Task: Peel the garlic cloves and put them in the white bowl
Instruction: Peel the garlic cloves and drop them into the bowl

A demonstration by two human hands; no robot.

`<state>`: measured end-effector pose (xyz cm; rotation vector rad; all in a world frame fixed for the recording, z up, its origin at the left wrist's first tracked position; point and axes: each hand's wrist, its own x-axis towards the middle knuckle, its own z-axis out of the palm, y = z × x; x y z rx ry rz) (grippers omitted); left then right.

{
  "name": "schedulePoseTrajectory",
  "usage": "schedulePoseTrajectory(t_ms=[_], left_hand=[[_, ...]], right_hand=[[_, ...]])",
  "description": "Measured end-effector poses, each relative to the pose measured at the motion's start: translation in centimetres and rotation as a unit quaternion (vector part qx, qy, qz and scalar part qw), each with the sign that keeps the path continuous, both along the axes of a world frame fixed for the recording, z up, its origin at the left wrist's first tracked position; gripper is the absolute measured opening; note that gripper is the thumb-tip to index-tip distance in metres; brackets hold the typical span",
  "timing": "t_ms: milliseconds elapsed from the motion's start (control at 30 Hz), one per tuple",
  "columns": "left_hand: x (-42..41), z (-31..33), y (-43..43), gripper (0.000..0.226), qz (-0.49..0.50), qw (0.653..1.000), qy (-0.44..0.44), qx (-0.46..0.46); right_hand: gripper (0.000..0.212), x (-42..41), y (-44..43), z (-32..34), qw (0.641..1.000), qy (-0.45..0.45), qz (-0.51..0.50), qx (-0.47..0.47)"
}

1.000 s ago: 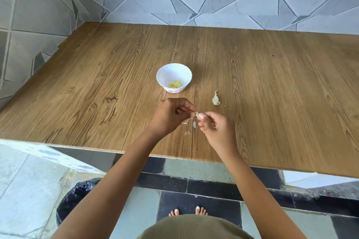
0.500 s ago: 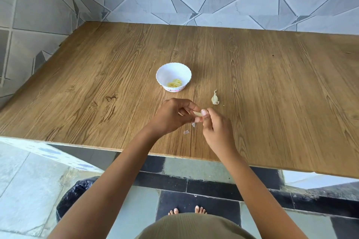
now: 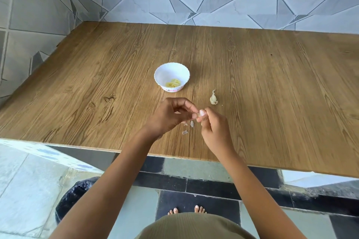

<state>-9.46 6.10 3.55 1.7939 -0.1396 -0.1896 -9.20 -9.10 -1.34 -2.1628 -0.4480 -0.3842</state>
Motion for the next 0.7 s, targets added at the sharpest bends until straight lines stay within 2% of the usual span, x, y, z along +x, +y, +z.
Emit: schedulePoseTrajectory(t_ms=[100,200,300,400,467,567,700], left_hand=[[-0.2,-0.5,0.2,0.011,0.012,0.999,-0.052,0.008],[-0.3,-1.0,1.0,0.01,0.028,0.999,-0.04,0.005],[-0.1,-1.8,1.9,0.008,0.029,0.993,-0.029,0.109],[0.2,-1.9,1.6,0.013,0.056,0.976,-0.062,0.202],[0.3,-1.6,1.1,0.015,0.093,0.975,-0.065,0.193],[0.4,-1.0,0.6,0.017,0.112,0.985,-0.027,0.132],[0.6,-0.5,0.6,0.021,0.039,0.999,0.009,0.028]], right_hand=[[0.025,0.0,0.2,0.1,0.994,0.098,-0.006,0.049],[0.023,0.2,0.0,0.2,0.987,0.146,-0.019,0.065],[0.025,0.2,-0.1,0.1,0.984,0.159,-0.025,0.083],[0.029,0.2,0.0,0.2,0.974,0.189,-0.01,0.128],[0.034,0.2,0.1,0.2,0.964,0.217,0.0,0.156],[0.035,0.3,0.0,0.6,0.95,0.257,0.012,0.177],[0.034,0.3,0.0,1.5,0.905,0.332,0.032,0.263]])
